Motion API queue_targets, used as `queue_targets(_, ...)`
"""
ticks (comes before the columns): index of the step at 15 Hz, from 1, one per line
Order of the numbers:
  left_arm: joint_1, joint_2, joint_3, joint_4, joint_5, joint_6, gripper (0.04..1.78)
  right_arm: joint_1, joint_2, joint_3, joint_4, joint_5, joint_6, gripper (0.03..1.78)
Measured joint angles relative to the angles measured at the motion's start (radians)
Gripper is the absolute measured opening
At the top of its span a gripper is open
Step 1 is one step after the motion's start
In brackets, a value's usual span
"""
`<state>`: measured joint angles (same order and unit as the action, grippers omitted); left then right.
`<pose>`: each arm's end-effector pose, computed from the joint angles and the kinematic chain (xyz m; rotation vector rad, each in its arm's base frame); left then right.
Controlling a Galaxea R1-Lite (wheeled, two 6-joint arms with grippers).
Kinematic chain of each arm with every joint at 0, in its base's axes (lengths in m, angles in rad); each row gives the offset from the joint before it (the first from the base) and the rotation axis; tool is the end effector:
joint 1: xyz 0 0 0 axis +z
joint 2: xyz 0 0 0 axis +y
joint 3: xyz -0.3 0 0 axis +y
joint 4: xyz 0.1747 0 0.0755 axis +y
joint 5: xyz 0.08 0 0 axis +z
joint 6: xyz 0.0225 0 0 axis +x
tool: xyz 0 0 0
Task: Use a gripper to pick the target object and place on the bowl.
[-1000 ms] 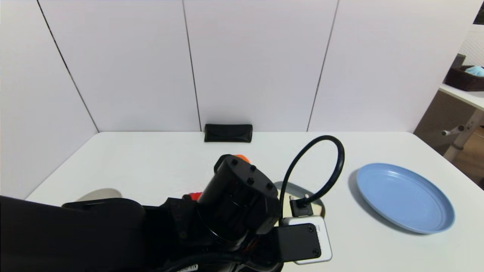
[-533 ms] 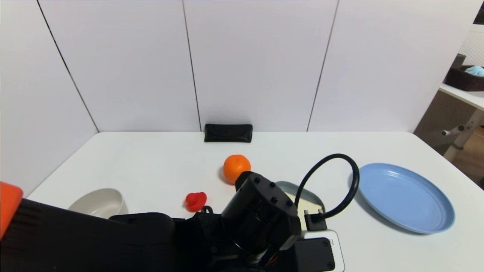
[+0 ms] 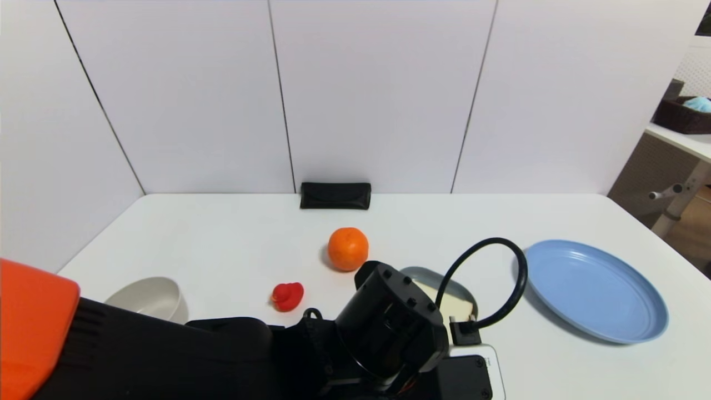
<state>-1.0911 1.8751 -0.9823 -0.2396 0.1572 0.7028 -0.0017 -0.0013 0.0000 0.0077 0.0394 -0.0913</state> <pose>0.1598 -0.2995 0.1354 1.0289 0.2151 -1.0790 -0.0229 0.0009 0.0747 -0.0912 0.0047 0.0380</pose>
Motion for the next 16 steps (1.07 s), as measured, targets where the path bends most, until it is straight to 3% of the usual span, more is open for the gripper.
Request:
queue_targets(7, 0.009, 0.018, -0.012, -0.033, 0.014, 0.001, 1.63, 0.000, 0.000, 0.000, 0.000, 0.000, 0.000, 1.71)
queue_targets(11, 0.013, 0.019, -0.013, -0.033, 0.013, -0.001, 1.00, 0.000, 0.000, 0.000, 0.000, 0.000, 0.000, 1.71)
queue_targets(13, 0.013, 0.017, -0.013, -0.034, 0.013, -0.003, 0.81, 0.000, 0.000, 0.000, 0.000, 0.000, 0.000, 1.71)
queue_targets(14, 0.013, 0.017, -0.013, -0.034, 0.013, -0.004, 0.64, 0.000, 0.000, 0.000, 0.000, 0.000, 0.000, 1.71)
queue_targets(15, 0.013, 0.016, -0.013, -0.036, 0.013, -0.004, 0.23, 0.000, 0.000, 0.000, 0.000, 0.000, 0.000, 1.71)
queue_targets(16, 0.013, 0.016, -0.014, -0.036, 0.013, -0.005, 0.20, 0.000, 0.000, 0.000, 0.000, 0.000, 0.000, 1.71)
